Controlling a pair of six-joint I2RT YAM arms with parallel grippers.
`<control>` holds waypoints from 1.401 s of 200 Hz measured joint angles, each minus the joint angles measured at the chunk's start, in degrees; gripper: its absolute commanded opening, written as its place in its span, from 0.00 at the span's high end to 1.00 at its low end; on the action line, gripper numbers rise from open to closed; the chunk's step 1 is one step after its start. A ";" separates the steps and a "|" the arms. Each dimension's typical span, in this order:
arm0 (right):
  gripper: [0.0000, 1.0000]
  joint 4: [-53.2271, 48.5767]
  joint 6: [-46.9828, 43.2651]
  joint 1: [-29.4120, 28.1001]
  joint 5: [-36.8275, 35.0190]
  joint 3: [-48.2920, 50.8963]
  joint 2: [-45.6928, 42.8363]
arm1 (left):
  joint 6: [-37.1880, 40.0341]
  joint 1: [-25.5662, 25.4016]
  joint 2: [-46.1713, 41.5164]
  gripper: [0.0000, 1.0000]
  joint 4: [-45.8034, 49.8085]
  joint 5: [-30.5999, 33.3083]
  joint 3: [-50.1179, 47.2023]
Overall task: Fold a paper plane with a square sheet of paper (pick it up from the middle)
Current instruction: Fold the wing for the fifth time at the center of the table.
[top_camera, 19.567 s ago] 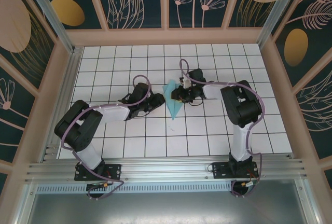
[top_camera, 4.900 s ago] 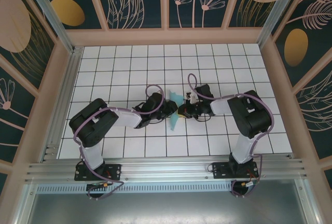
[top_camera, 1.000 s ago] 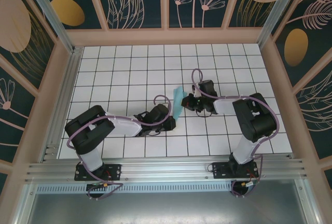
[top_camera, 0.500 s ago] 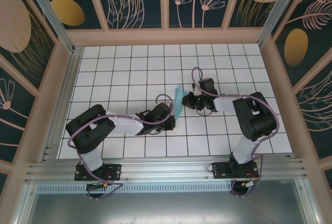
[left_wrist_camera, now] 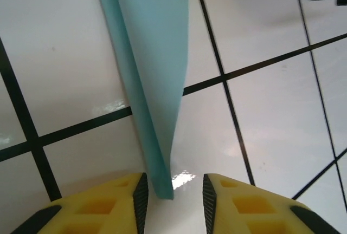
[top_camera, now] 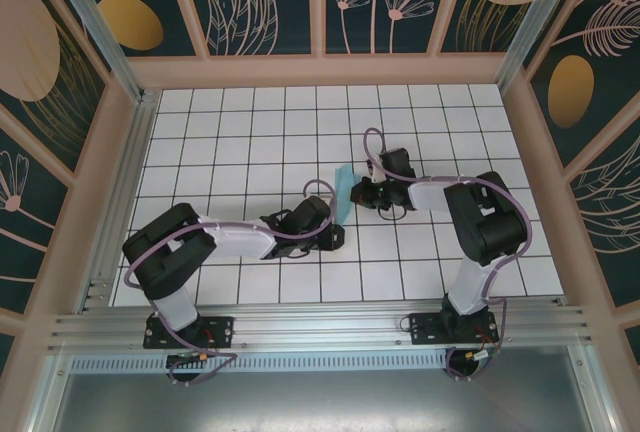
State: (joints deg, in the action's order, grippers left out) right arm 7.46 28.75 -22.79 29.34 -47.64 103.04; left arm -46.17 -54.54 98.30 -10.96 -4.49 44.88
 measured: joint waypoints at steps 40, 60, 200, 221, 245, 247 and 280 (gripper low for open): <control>0.96 -0.44 -1.38 0.00 0.00 -0.13 0.42 | -0.61 1.79 -7.10 0.56 -1.77 -1.05 -0.37; 0.96 -0.50 -1.95 0.00 0.00 -0.94 1.01 | -2.16 4.13 -8.00 0.57 -3.37 -0.57 -0.90; 0.97 -3.26 -8.55 -0.20 0.68 -5.53 2.23 | -7.91 8.81 5.07 0.75 -8.09 -3.48 3.04; 0.97 -3.45 -8.96 -0.20 0.68 -5.62 2.67 | -6.97 8.81 5.29 0.78 -6.95 -3.39 4.42; 0.98 -3.50 -8.96 -0.20 0.66 -5.64 2.91 | -5.79 8.81 5.95 0.79 -5.01 -2.62 6.23; 0.98 -3.50 -8.96 -0.20 0.66 -5.62 2.91 | -5.66 8.81 6.05 0.79 -4.83 -2.54 6.40; 0.98 -3.48 -8.96 -0.20 0.66 -5.68 2.91 | -4.20 8.81 6.84 0.83 -2.27 -1.44 8.28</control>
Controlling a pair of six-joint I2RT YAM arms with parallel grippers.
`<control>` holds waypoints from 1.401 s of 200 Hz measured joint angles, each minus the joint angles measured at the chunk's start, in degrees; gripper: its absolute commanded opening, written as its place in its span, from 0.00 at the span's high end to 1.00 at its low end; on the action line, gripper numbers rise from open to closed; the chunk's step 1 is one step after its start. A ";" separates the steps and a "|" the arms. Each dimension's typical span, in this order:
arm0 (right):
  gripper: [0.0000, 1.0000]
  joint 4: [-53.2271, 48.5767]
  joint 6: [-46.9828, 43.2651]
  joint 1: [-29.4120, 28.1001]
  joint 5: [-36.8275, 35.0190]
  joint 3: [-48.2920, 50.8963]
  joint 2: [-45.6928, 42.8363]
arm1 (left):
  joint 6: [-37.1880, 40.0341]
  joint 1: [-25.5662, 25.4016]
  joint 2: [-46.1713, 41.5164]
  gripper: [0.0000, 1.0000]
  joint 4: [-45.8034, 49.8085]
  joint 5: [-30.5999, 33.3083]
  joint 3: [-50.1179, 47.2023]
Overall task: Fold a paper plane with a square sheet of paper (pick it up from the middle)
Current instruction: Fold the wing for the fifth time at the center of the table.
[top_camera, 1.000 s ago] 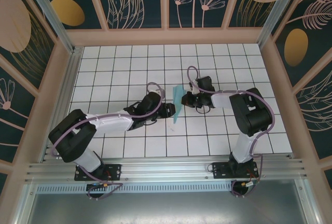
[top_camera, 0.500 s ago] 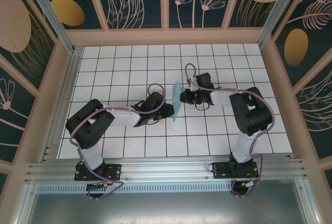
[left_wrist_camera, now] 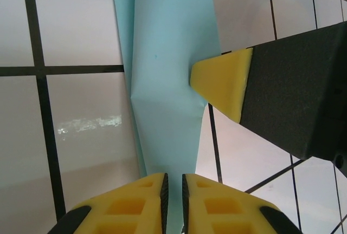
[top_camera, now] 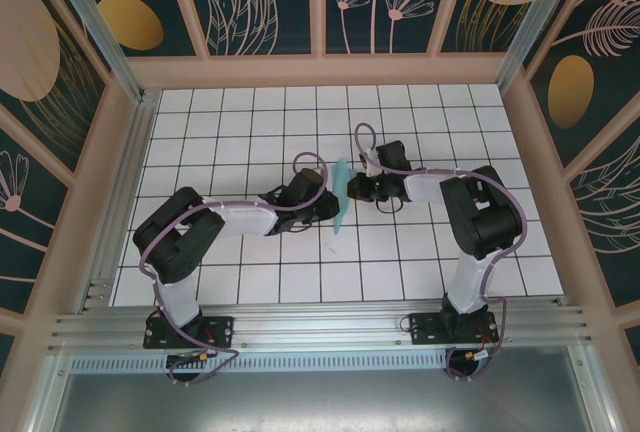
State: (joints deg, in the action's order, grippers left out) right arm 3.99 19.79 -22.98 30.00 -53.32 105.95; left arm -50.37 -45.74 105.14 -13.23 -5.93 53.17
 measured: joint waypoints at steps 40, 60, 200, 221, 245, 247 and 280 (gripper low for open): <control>0.98 0.00 0.00 0.00 0.02 0.00 0.00 | 0.44 0.00 1.68 0.84 0.24 -0.17 1.07; 0.98 0.00 0.00 0.00 0.04 0.00 0.00 | 0.63 0.00 1.81 0.84 0.24 -0.50 1.07; 0.82 0.04 0.61 0.00 1.77 -1.64 1.86 | 1.29 0.00 3.63 0.82 1.09 -3.13 2.56; 0.78 0.11 1.57 0.02 1.81 -1.68 1.90 | 1.27 0.00 3.69 0.82 1.16 -3.15 3.23; 0.76 0.17 2.89 0.15 1.77 -1.66 1.77 | 1.29 0.00 3.69 0.81 1.68 -3.08 3.63; 0.76 0.17 3.19 0.20 1.73 -1.66 1.64 | 1.29 0.00 3.69 0.81 1.70 -3.08 3.65; 0.76 0.57 4.76 1.20 1.73 -1.66 0.42 | 1.29 0.00 3.89 0.80 1.97 -3.08 3.76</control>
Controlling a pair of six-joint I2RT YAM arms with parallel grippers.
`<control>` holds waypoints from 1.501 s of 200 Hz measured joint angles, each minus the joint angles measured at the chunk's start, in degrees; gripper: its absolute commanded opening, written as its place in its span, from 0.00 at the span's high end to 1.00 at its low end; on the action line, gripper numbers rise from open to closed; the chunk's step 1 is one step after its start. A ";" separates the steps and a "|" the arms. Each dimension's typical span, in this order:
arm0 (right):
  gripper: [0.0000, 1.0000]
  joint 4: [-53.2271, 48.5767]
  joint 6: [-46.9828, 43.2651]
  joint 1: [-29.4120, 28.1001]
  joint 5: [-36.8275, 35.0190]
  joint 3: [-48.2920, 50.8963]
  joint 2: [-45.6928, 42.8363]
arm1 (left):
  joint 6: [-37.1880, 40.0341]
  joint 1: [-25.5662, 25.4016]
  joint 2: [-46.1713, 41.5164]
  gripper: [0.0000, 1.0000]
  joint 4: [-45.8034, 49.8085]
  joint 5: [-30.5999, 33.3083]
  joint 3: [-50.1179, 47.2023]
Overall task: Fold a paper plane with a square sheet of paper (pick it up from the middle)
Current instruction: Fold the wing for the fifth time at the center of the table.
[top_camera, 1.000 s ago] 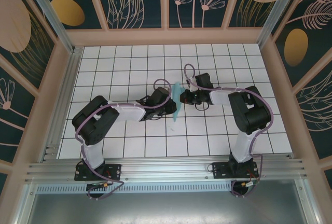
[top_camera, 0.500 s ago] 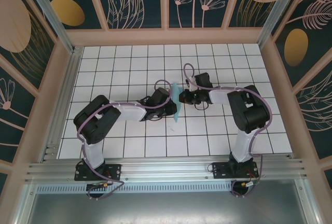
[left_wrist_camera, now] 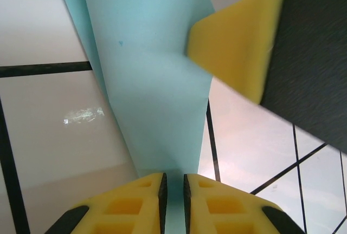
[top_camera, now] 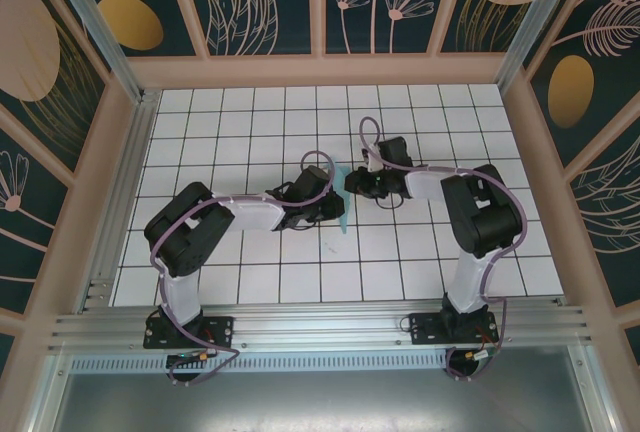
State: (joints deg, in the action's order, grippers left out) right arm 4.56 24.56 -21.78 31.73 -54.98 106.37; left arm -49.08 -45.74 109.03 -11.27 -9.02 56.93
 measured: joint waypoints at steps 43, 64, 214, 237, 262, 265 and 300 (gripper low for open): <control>0.72 0.20 1.14 0.33 0.00 0.87 -0.09 | 0.00 0.00 0.63 0.80 0.13 0.00 0.33; 0.65 0.55 1.53 0.33 0.02 1.79 -0.24 | -0.02 0.00 0.66 0.79 0.85 0.02 0.68; 0.88 1.14 5.99 0.07 -0.37 7.82 -6.51 | -0.02 0.00 1.09 0.79 2.54 0.04 1.92; 0.89 0.94 5.81 -0.09 0.33 6.40 -3.45 | -0.02 0.00 1.18 0.79 2.56 0.04 2.01; 0.89 0.87 5.81 -0.09 1.14 6.05 -1.64 | -0.02 0.00 1.18 0.79 2.56 0.04 2.03; 0.89 0.87 5.81 -0.09 1.25 6.05 -1.55 | -0.02 0.00 1.18 0.79 2.56 0.04 2.03; 0.89 -0.09 5.79 -0.15 1.31 5.38 -1.18 | -0.07 0.00 1.18 0.79 2.54 0.02 2.03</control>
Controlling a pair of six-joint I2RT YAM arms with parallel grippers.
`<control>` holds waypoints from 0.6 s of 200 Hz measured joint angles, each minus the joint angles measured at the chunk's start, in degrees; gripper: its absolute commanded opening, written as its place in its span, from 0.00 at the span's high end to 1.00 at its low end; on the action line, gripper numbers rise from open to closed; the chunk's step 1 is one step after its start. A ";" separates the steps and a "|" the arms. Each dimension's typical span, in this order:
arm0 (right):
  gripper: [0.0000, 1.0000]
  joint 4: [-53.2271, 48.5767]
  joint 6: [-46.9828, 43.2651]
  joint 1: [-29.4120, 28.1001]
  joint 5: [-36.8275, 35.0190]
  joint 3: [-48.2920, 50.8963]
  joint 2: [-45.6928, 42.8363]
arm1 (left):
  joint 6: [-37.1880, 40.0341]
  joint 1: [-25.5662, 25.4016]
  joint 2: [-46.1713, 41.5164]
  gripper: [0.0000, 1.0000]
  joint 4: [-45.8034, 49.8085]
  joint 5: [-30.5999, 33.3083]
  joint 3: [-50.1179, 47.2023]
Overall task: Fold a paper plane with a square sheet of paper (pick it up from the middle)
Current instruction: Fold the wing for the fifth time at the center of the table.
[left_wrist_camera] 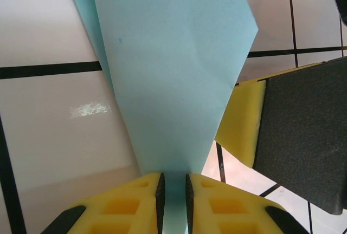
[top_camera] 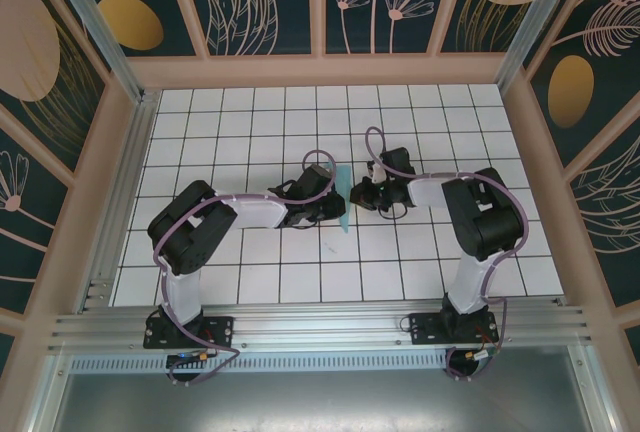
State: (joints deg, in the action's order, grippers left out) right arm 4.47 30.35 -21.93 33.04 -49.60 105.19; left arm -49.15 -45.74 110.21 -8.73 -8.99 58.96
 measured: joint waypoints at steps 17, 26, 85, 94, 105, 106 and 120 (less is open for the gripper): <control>0.89 -0.81 -0.09 -0.09 0.00 -0.46 0.42 | -0.50 0.00 0.00 0.79 -0.04 -0.02 0.02; 0.89 -1.18 -0.22 -0.09 0.00 -0.81 0.52 | -0.94 0.00 0.00 0.78 -0.11 -0.04 0.04; 0.89 -1.97 -0.22 -0.15 0.24 -1.55 1.11 | -5.01 0.00 0.22 0.77 -2.54 -0.02 0.09; 0.89 -1.99 -0.22 -0.15 0.24 -1.57 1.11 | -5.31 0.00 0.39 0.77 -2.82 -0.02 0.09; 0.89 -1.99 -0.24 -0.17 0.24 -1.57 1.14 | -5.62 0.00 0.72 0.77 -3.04 -0.02 0.09; 0.89 -1.99 -0.22 -0.17 0.22 -1.57 1.14 | -5.62 0.00 0.76 0.78 -3.06 -0.02 0.09; 0.89 -1.99 -0.24 -0.17 0.22 -1.57 1.14 | -5.81 0.00 1.20 0.79 -3.13 -0.04 0.11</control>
State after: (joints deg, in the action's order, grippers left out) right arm 2.48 30.11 -22.11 33.26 -51.18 106.32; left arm -54.96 -45.74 111.42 -11.86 -9.04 59.07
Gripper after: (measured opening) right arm 0.110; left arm 0.221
